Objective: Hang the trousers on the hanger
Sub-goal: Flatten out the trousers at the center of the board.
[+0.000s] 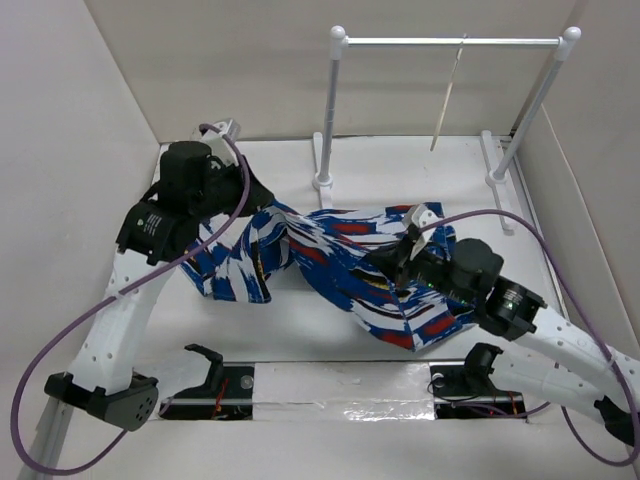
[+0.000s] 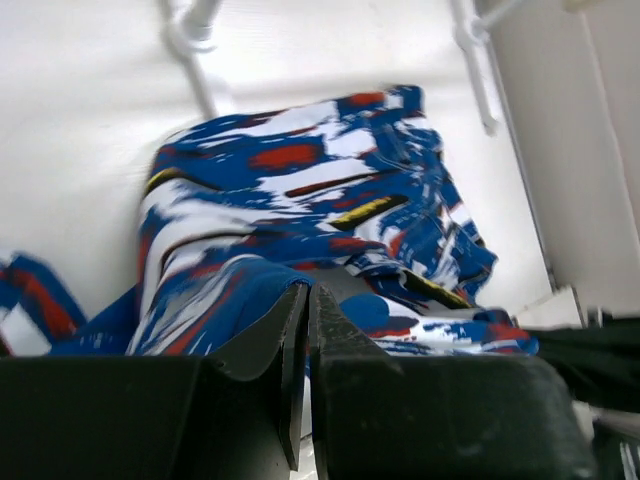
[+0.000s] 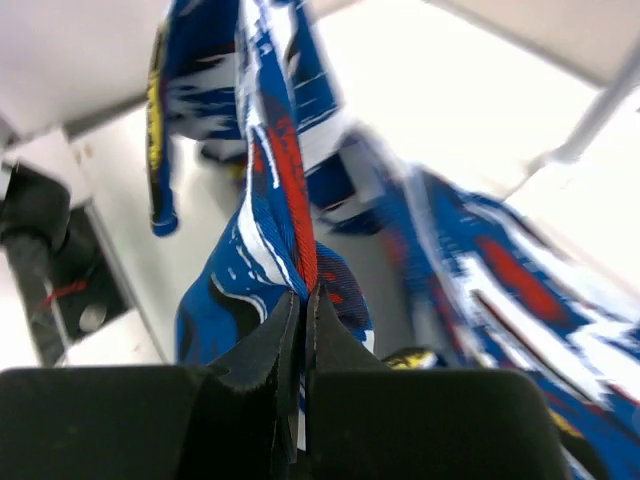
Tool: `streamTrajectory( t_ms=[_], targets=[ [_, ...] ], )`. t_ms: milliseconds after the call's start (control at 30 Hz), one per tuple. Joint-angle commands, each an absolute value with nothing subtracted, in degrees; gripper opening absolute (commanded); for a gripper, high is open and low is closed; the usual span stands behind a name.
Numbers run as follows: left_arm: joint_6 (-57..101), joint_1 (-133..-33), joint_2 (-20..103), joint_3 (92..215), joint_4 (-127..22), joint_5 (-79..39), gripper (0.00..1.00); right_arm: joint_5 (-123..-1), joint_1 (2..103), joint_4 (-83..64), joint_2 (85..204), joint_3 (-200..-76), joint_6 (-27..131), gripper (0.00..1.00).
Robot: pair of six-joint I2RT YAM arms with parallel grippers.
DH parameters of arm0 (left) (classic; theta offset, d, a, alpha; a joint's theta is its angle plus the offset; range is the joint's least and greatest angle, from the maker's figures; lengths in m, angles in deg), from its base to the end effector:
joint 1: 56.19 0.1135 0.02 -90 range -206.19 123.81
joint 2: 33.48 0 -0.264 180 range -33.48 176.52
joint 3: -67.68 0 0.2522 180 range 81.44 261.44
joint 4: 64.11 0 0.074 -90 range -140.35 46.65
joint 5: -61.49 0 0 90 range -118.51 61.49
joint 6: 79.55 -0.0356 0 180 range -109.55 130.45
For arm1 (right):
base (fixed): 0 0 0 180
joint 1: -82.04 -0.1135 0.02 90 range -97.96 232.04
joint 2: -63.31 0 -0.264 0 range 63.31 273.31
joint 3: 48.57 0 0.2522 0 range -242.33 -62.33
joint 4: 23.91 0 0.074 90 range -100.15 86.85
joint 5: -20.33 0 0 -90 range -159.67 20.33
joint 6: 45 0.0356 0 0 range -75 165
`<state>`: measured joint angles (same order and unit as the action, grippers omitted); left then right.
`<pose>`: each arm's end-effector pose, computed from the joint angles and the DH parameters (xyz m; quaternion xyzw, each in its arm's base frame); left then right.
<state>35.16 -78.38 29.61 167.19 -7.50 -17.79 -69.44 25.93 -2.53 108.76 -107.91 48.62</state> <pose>0.1880 -0.0838 0.4610 0.0355 0.8175 -0.2970 0.4922 0.1049 0.1564 0.3479 -0.3336 0.6737 0.3297 0.5711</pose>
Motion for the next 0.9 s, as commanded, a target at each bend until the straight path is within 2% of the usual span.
streamTrajectory(
  t_ms=[0, 100, 233, 333, 400, 567, 700, 733, 767, 800, 833, 867],
  targets=[
    [26.5, -76.6, 32.9, 170.1, -11.0, -11.2, 0.00, -63.8, 31.6, 7.9, 107.8, -108.6, 47.5, 0.00],
    [26.4, -76.6, 34.0, 161.7, -15.9, -3.7, 0.00, -59.0, 32.5, 11.6, 108.4, -108.8, 46.0, 0.00],
    [31.2, -76.1, 28.0, 146.2, -22.9, -9.2, 0.00, -61.3, 26.5, 13.0, 108.1, -106.0, 48.7, 0.00],
    [30.1, -74.3, 26.2, 143.3, -21.5, -5.1, 0.00, -59.4, 23.1, 12.3, 107.5, -103.0, 51.4, 0.00],
    [28.7, -74.3, 26.5, 143.8, -18.0, -8.6, 0.00, -57.5, 21.4, 12.5, 108.8, -102.7, 51.9, 0.00],
    [26.1, -74.3, 32.1, 143.5, -11.2, -15.5, 0.00, -75.5, 20.3, 18.4, 113.1, -106.4, 55.2, 0.00],
    [26.3, -74.3, 37.1, 143.1, -14.3, -15.4, 0.00, -79.1, 24.7, 13.1, 115.6, -105.6, 55.5, 0.00],
    [26.8, -74.3, 39.9, 142.4, -15.2, -16.7, 0.00, -79.2, 26.4, 12.4, 118.3, -105.4, 55.8, 0.05],
    [29.1, -74.3, 41.0, 141.9, -16.2, -17.8, 0.04, -79.1, 29.9, 11.7, 119.6, -105.1, 56.1, 0.17],
    [29.8, -74.3, 42.1, 141.0, -20.1, -18.0, 0.10, -79.1, 31.6, 8.1, 121.0, -103.8, 55.8, 0.24],
    [30.9, -74.3, 43.0, 139.2, -22.3, -18.1, 0.21, -78.6, 33.2, 6.7, 122.1, -103.6, 55.6, 0.34],
    [32.2, -74.3, 44.7, 138.8, -23.9, -18.4, 0.27, -78.2, 34.7, 5.8, 124.0, -103.7, 54.9, 0.53]
  ],
)
